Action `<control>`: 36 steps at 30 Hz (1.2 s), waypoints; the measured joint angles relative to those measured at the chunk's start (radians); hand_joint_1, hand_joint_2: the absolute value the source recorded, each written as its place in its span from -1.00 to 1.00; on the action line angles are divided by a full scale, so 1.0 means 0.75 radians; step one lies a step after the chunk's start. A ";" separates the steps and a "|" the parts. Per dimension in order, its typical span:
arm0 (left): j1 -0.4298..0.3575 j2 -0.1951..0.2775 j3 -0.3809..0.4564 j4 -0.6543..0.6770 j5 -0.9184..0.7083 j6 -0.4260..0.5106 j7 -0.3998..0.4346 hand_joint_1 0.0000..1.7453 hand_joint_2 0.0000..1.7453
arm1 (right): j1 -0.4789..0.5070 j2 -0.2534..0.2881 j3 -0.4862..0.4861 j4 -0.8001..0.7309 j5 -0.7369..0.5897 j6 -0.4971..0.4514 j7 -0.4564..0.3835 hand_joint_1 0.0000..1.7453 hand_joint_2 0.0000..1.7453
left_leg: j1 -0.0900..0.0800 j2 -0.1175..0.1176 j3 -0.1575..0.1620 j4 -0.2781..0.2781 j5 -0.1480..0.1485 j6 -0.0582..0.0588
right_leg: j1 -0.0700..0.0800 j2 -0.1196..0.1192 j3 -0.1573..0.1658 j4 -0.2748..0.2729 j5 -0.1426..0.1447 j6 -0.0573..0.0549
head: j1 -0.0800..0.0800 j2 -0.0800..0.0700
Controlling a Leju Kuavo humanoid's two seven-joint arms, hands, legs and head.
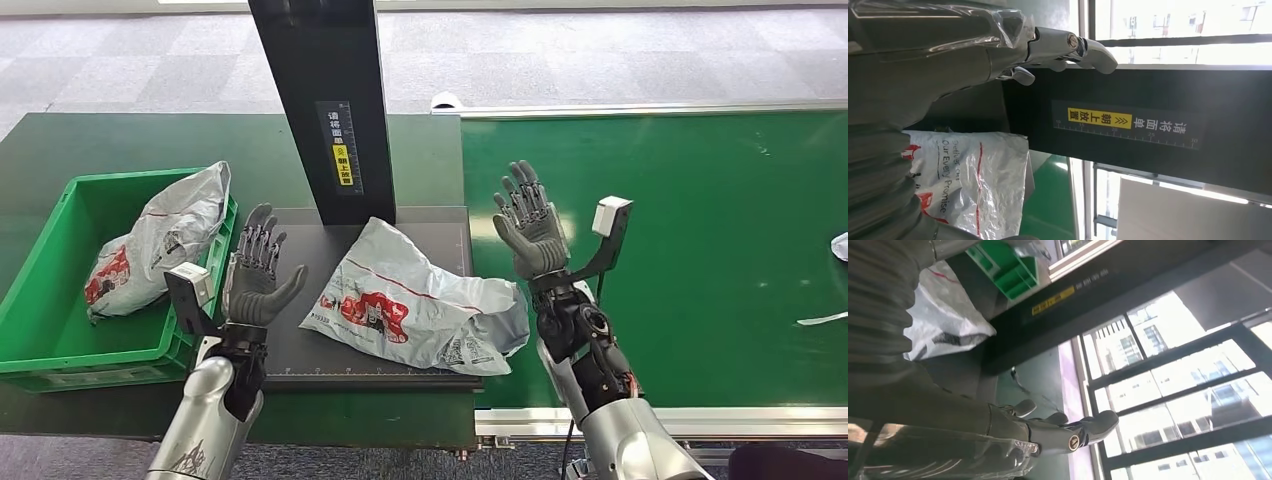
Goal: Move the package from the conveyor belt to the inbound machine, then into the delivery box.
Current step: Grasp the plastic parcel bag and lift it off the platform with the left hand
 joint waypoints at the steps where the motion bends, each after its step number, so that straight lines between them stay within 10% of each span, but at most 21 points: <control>1: 0.003 0.000 0.003 -0.009 -0.004 0.001 0.004 -1.00 1.00 | 0.002 -0.002 0.000 -0.021 0.021 -0.050 -0.006 -1.00 1.00 | 0.000 0.000 0.000 0.000 0.000 0.000 | 0.000 0.000 0.000 0.000 0.000 0.000 | 0.000 0.000; 11: 0.040 -0.007 0.013 -0.086 -0.049 0.018 0.024 -1.00 1.00 | 0.036 -0.018 -0.001 -0.156 0.230 -0.417 -0.073 -1.00 1.00 | 0.000 0.000 0.000 0.000 0.000 0.000 | 0.000 0.000 0.000 0.000 0.000 0.000 | 0.000 0.000; 21: 0.058 -0.009 -0.005 -0.109 -0.159 0.024 0.035 -1.00 1.00 | 0.064 -0.026 -0.018 -0.204 0.291 -0.482 -0.057 -1.00 1.00 | 0.000 0.000 0.001 0.000 0.000 0.000 | 0.000 0.000 0.000 0.000 0.000 0.000 | 0.000 0.000; 36: -0.008 0.021 -0.455 -0.050 -1.041 0.041 0.162 -1.00 1.00 | 0.072 -0.053 -0.068 -0.146 0.370 -0.418 0.026 -1.00 1.00 | -0.001 0.000 0.001 0.000 0.000 0.000 | -0.001 0.000 0.000 -0.001 0.000 0.000 | 0.000 0.000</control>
